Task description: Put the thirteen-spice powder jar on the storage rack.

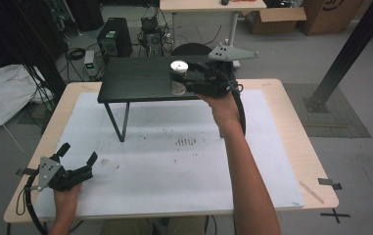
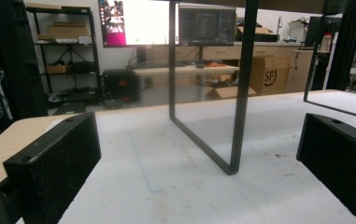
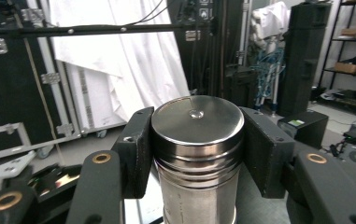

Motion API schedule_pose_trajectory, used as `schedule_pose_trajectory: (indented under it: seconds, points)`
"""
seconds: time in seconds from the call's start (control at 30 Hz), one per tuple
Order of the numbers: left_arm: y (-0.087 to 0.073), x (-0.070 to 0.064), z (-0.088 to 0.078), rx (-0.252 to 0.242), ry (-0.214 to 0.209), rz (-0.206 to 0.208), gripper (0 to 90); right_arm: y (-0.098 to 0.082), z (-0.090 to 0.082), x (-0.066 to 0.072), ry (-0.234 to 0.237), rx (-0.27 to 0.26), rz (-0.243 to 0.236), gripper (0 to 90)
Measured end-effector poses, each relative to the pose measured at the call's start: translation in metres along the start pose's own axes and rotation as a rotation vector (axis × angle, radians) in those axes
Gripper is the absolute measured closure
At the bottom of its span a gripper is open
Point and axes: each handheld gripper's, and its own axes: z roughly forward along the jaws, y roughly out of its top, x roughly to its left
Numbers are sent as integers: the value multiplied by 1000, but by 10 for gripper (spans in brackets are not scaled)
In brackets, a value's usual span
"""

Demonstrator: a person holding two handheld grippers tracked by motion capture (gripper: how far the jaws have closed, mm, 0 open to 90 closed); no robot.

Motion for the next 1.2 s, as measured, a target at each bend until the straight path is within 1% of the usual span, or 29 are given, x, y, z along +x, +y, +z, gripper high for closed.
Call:
schedule_pose_trajectory:
  seconds: [0.1,0.2,0.4,0.53,0.6,0.73,0.8,0.93,1.2]
  points:
    - [0,0,0,-1,0,0,3,4,6,-8,-29,0,3,483]
    - [0,0,0,-1,0,0,3,7,11,-16,-69,11,3,483]
    - [0,0,0,-2,0,1,2,11,20,-34,-157,32,7,483]
    - [0,0,0,-3,0,1,3,11,24,-47,-213,35,17,483]
    - [0,0,0,-4,0,0,2,10,25,-53,-242,34,30,484]
    - [0,0,0,-1,0,-2,3,5,28,-65,-299,28,72,483]
    - [0,0,0,0,-1,-2,2,2,30,-69,-318,32,88,483]
    - [0,0,0,-1,-1,-2,3,-3,36,-72,-340,58,97,483]
    - [0,0,0,-5,-1,-3,2,-10,46,-75,-347,120,123,483]
